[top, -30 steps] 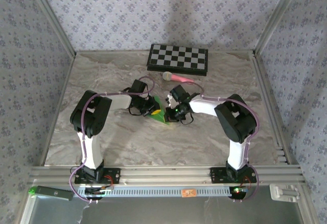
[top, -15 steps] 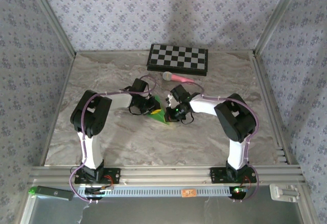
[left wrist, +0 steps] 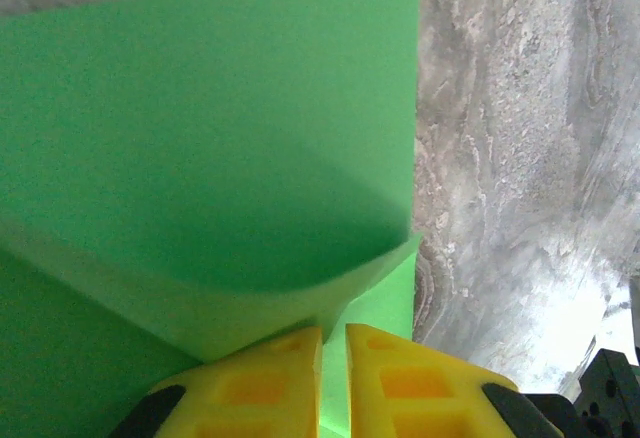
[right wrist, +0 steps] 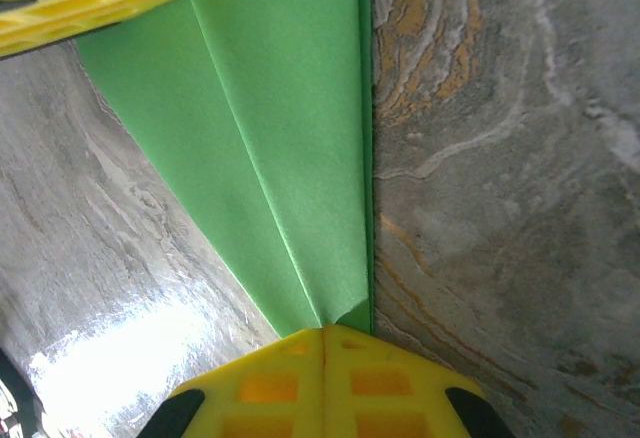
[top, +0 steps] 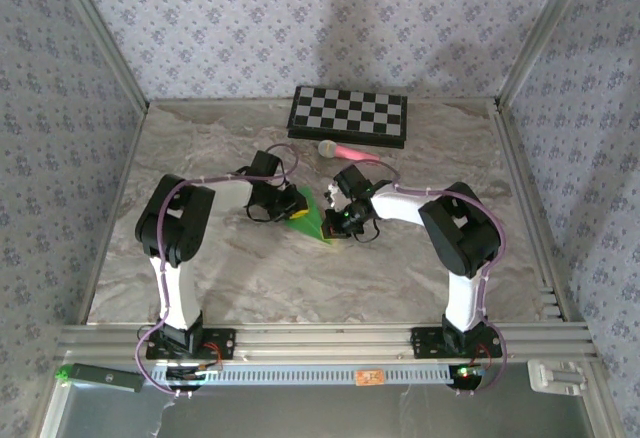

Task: Fold a paper plane with a square sheet of paper (pick it up from the middle)
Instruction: Fourth fold the wing at the center of the table.

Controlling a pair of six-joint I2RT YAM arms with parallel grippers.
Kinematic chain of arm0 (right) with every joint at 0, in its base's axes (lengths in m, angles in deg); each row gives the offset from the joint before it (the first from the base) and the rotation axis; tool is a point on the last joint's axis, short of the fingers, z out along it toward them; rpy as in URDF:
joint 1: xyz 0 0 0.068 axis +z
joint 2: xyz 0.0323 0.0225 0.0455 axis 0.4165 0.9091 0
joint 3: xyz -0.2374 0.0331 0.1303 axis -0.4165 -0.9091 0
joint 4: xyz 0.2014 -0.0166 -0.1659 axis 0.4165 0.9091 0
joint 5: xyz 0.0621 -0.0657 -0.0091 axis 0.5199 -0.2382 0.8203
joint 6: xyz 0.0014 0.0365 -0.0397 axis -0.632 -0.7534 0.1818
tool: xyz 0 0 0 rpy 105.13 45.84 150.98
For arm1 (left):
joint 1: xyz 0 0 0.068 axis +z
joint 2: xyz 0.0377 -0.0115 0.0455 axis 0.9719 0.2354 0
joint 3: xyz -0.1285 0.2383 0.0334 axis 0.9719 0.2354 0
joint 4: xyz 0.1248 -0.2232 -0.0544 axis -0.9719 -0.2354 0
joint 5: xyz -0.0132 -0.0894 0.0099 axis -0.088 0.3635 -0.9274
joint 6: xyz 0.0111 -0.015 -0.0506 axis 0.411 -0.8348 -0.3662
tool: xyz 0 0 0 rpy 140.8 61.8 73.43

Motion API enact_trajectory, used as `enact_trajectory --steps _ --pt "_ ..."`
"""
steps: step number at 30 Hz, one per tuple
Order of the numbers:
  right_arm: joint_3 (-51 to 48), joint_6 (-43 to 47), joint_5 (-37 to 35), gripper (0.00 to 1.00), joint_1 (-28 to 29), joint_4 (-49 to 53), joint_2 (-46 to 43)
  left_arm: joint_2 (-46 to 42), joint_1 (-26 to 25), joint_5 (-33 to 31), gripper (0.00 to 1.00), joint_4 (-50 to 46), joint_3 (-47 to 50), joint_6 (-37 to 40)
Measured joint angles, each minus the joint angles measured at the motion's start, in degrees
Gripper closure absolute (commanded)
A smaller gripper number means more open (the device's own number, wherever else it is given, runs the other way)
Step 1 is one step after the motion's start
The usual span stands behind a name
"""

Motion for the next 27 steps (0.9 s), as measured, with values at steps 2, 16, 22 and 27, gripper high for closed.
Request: enact_trajectory --steps 2,16,22,27 --pt "0.4 0.3 0.0 0.95 0.0 0.5 0.2 0.2 0.2 0.4 0.86 0.0 0.0 0.3" --pt "1.0 1.3 -0.4 0.96 0.1 1.5 0.7 3.8 5.4 2.9 0.86 -4.0 -5.3 6.0" --pt "1.4 1.3 -0.5 0.96 0.3 1.3 1.0 6.2 9.5 1.4 0.86 -6.2 -9.9 9.0" --pt "1.4 1.3 -0.5 0.96 0.3 1.3 1.1 6.4 13.6 -0.6 0.86 -6.3 -11.1 9.3"
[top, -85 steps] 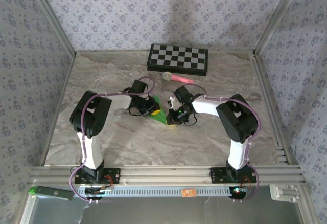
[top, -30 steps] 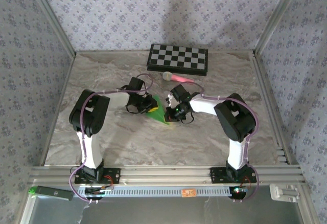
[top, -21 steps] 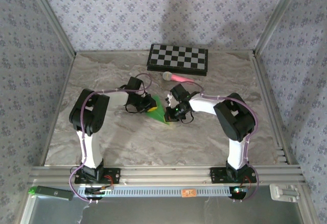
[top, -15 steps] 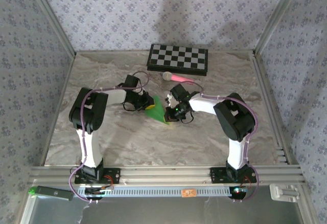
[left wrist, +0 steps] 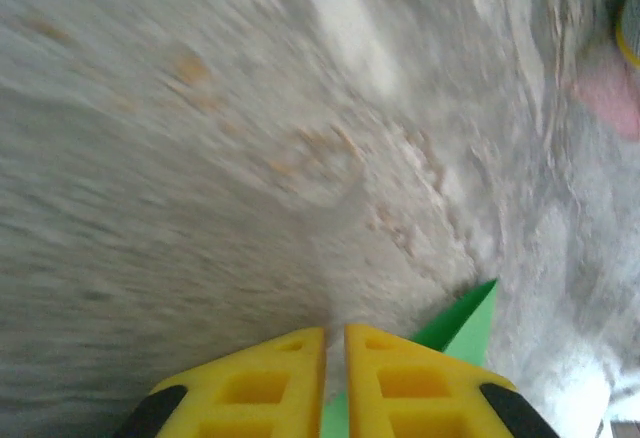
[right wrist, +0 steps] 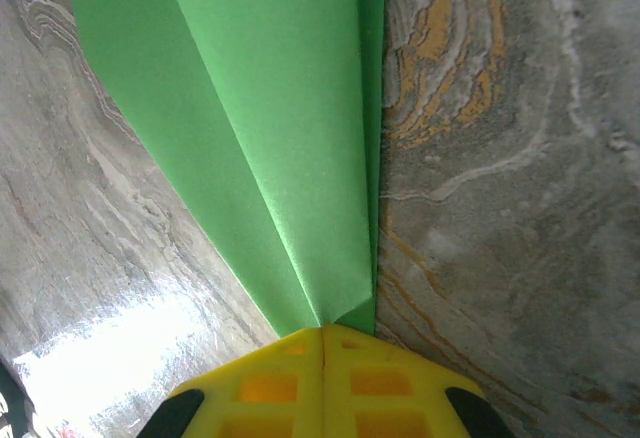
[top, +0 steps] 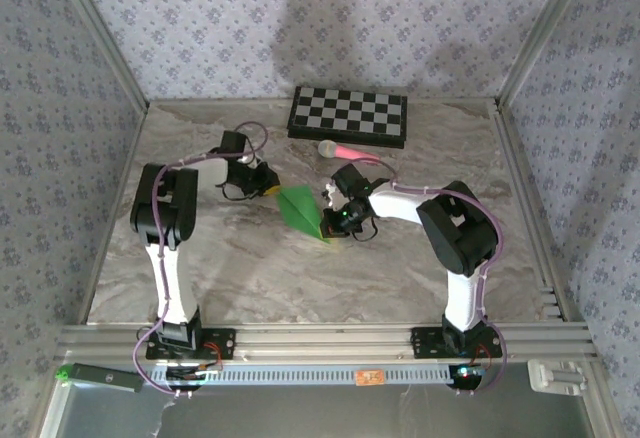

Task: Fold a paper plane with a square sheet of paper (pick it up from the middle)
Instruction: Fourth fold the wing at the center of the table.

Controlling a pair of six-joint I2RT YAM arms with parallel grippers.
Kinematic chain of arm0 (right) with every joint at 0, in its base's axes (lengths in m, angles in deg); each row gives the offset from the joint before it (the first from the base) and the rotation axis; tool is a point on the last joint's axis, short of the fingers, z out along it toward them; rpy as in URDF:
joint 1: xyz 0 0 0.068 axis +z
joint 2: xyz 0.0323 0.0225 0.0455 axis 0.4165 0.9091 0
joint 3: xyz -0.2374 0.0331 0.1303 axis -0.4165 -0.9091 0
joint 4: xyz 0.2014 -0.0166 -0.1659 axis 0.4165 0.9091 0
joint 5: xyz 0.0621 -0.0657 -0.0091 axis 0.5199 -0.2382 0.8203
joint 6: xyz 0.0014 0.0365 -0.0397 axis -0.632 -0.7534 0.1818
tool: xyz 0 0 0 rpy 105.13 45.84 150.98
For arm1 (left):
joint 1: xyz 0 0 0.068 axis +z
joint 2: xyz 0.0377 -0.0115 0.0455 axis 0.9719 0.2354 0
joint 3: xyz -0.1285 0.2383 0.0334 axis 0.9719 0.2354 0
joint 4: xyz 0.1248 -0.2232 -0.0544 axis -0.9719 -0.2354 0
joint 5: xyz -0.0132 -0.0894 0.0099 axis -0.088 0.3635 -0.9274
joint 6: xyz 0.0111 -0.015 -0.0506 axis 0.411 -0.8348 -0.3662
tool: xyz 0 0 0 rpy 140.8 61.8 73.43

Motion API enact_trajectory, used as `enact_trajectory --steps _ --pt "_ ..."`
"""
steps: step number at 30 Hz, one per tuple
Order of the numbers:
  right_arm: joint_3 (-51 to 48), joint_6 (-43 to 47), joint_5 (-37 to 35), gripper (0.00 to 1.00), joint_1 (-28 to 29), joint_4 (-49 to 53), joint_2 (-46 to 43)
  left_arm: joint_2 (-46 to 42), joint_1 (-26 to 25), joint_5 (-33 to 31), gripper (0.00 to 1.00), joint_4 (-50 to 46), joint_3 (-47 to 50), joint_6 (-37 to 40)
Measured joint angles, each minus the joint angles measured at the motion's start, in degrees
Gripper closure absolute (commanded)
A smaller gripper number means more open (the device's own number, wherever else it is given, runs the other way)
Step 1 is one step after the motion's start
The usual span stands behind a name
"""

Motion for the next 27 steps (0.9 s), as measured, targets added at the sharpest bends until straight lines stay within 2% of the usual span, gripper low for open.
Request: enact_trajectory --steps 4,7,11,14,19,27 --pt "0.2 0.0 0.0 0.96 0.0 0.1 0.0 -0.7 1.2 -2.5 0.86 -0.4 -1.0 0.3" --pt "0.3 0.0 0.0 0.96 0.0 0.3 0.1 -4.7 0.6 -3.7 0.86 -0.5 0.3 -0.1" --pt "0.6 0.0 0.0 0.96 0.1 0.5 0.3 -14.4 -3.9 -4.5 0.86 1.4 6.2 -1.9" --pt "0.7 0.0 0.0 0.96 0.1 0.8 0.4 -17.7 -8.7 -4.2 0.87 3.5 9.4 -3.9" --pt "0.9 0.0 0.0 0.96 0.1 1.0 0.4 -15.0 -13.5 -3.8 0.88 4.8 10.9 -6.4" --pt "0.9 0.0 0.1 0.95 0.1 0.9 0.3 -8.6 -14.0 -4.5 0.9 4.9 10.7 -7.1"
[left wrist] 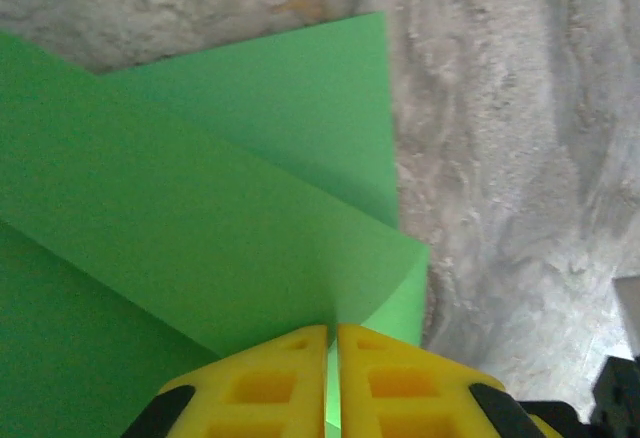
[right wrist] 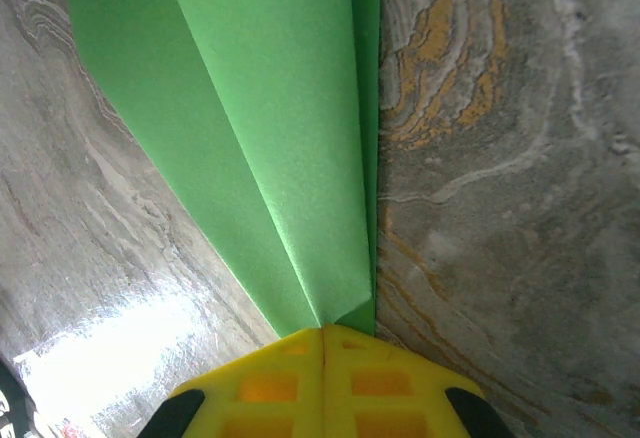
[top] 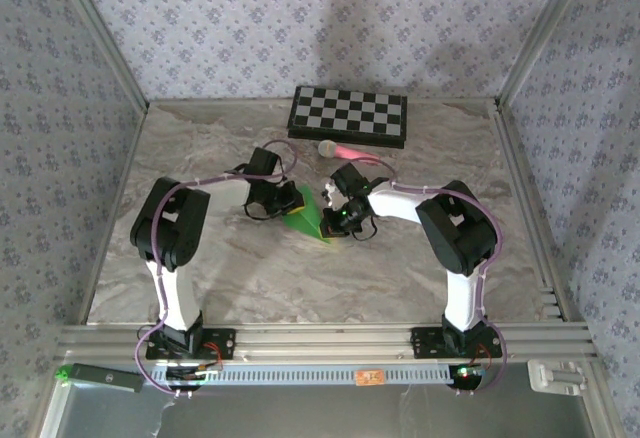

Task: Fold a paper plane with a square sheet of paper (pick it up from the middle)
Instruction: Fourth fold the wing at the center of the table.

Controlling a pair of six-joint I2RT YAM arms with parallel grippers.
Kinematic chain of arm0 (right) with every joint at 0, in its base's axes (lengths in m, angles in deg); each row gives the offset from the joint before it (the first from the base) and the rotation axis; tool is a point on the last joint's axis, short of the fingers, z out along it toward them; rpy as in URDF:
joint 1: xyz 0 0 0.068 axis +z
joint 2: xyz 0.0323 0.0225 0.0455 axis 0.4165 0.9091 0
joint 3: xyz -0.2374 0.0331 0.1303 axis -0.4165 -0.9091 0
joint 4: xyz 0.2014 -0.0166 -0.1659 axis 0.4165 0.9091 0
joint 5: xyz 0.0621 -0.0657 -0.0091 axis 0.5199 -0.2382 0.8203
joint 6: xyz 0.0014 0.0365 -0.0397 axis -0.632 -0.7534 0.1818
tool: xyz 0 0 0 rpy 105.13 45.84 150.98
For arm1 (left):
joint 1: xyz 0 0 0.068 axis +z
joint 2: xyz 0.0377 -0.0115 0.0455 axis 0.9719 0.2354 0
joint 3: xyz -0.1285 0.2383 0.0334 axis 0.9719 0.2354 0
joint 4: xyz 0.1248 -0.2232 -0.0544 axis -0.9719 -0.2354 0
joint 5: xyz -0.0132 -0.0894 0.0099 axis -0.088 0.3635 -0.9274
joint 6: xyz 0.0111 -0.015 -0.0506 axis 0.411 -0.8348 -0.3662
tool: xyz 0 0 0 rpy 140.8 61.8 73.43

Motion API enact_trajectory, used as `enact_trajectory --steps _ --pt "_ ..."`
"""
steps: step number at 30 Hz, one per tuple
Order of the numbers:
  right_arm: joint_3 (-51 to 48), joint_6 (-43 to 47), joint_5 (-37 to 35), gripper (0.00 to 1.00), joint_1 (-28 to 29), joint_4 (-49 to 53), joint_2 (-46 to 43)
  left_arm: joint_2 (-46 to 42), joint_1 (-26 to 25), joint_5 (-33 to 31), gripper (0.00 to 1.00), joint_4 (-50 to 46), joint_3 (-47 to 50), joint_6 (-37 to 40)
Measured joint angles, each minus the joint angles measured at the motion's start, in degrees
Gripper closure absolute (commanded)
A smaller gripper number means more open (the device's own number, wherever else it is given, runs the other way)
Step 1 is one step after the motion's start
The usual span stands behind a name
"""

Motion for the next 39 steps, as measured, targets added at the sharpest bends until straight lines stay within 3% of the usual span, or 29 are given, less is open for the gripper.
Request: enact_trajectory --steps 11,24,39 --pt "4.5 -0.9 0.0 0.9 0.5 1.9 -0.6 1.5 0.0 -1.9 0.93 -0.5 -0.9 0.0" --pt "7.6 -6.5 -2.3 0.99 0.7 -4.0 2.7 1.5 0.0 -1.9 0.93 -0.5 -0.8 0.0" --pt "9.4 -6.7 -1.7 0.99 0.8 -5.1 6.5 1.5 0.0 -1.9 0.93 -0.4 -0.8 0.0"
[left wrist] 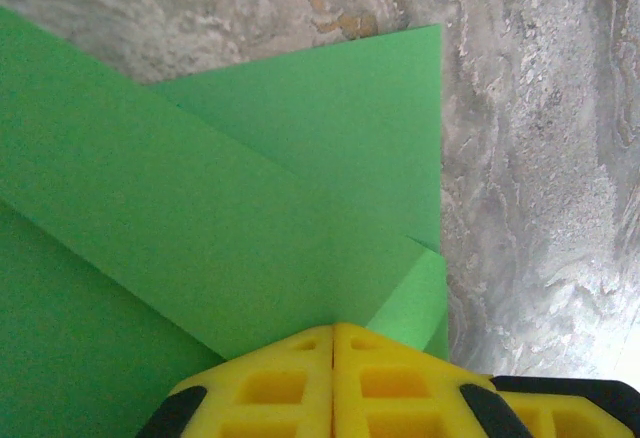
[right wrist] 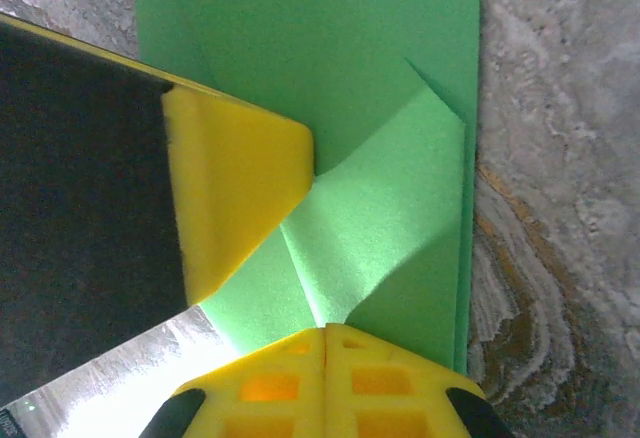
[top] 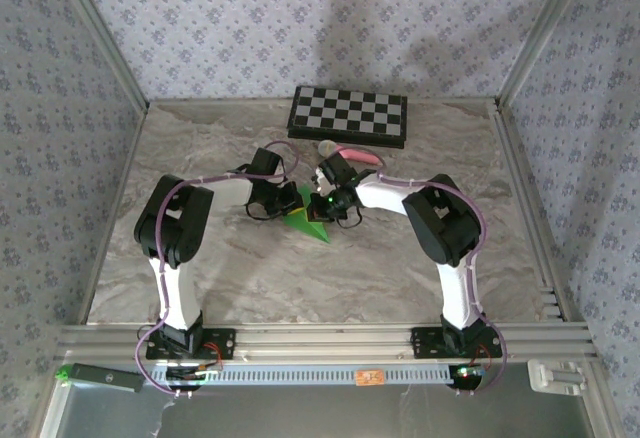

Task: Fold a paper plane with a square sheet of paper (pick it up from the middle)
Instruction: Fourth fold the wing at the center of the table.

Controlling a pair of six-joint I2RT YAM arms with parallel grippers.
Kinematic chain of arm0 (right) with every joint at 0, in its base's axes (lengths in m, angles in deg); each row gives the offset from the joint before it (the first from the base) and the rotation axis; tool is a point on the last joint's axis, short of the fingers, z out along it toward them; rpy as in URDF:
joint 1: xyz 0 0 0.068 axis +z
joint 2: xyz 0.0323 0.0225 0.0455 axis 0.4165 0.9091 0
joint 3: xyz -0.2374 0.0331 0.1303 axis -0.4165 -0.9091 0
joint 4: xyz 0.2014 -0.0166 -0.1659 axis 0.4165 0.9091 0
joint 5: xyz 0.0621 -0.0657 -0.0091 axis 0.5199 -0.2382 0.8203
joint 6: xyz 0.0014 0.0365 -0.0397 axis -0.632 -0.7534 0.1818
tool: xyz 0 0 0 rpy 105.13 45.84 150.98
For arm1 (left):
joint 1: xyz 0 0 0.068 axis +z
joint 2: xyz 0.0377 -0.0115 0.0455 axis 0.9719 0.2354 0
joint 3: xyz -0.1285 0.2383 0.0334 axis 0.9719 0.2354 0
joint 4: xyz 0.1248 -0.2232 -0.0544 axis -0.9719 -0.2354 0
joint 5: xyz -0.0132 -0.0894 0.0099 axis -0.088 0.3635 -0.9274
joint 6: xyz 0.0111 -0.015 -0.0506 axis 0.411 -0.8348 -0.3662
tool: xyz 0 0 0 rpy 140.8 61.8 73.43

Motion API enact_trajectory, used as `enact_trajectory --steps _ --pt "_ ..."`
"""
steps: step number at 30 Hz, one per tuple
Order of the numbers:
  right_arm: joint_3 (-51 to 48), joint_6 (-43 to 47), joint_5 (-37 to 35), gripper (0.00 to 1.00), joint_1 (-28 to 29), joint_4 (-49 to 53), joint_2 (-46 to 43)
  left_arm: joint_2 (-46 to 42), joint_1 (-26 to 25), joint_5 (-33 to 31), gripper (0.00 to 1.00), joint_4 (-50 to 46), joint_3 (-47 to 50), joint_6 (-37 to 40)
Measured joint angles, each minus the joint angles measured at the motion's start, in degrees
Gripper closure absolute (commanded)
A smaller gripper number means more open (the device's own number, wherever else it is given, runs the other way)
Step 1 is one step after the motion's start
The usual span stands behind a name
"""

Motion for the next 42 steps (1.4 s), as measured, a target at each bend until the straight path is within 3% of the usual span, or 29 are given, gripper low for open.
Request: enact_trajectory --steps 7,17,32,36,42 --pt "-2.6 0.1 0.9 0.98 -0.1 -2.4 -0.9 0.1 0.0 0.0 0.93 0.0 0.0 -0.2" --pt "-14.2 0.2 2.4 0.98 -0.8 -4.2 -8.7 0.3 0.2 1.4 0.93 -0.2 0.1 0.3" --pt "-22.8 0.0 2.6 0.94 -0.8 0.4 -16.9 0.3 0.6 1.7 0.9 -1.0 -0.5 0.7" --pt "-22.9 0.0 0.6 0.82 -0.8 0.3 -20.4 0.3 1.1 2.3 0.81 -1.8 -1.9 -0.9" --pt "-22.8 -1.5 -2.0 0.68 -3.2 -5.1 -24.6 -4.1 1.9 2.7 0.56 -1.3 -4.6 -4.3"
